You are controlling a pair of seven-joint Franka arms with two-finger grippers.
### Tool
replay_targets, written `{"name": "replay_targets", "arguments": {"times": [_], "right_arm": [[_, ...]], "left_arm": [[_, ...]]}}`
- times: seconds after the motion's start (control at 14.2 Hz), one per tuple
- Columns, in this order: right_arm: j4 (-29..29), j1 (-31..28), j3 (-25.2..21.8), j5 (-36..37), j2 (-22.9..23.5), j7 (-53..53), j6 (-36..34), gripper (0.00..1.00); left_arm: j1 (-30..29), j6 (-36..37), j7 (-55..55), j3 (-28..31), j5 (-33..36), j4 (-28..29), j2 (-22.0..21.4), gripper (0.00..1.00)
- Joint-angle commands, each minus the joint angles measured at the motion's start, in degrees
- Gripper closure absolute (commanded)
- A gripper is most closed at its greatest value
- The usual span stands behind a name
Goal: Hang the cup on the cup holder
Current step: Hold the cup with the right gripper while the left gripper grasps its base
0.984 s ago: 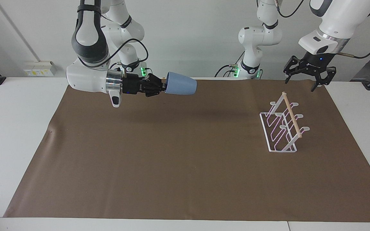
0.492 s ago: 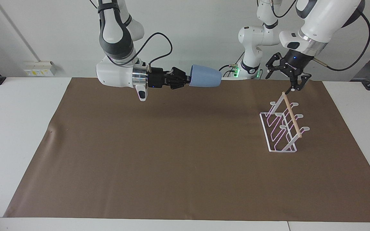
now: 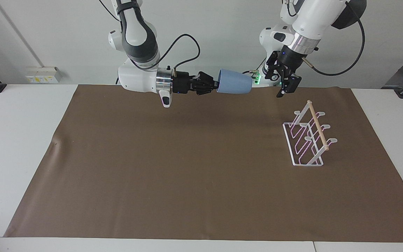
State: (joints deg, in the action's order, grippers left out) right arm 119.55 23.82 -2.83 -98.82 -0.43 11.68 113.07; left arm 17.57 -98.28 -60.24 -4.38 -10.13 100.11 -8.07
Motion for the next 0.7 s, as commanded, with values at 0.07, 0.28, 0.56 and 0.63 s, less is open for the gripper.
{"name": "replay_targets", "arguments": {"times": [0.07,0.28,0.56,0.63], "right_arm": [[2.1,0.0,0.0,-1.6,-2.1,-0.2,0.8,1.00],[2.4,0.0,0.0,-1.6,-2.2,-0.2,0.8,1.00],[2.4,0.0,-0.1,-1.6,-2.2,-0.1,0.8,1.00],[2.4,0.0,-0.1,-1.6,-2.2,-0.1,0.9,1.00]], "left_arm": [[4.1,-4.0,-2.3,0.9,-0.4,2.4,-1.7,0.00],[5.7,-7.2,-2.1,0.9,-0.9,2.3,-0.9,0.00],[5.8,-8.1,-2.0,0.9,-1.9,1.1,0.0,0.00],[5.7,-8.4,-2.0,0.9,-2.1,0.9,0.1,0.00]]}}
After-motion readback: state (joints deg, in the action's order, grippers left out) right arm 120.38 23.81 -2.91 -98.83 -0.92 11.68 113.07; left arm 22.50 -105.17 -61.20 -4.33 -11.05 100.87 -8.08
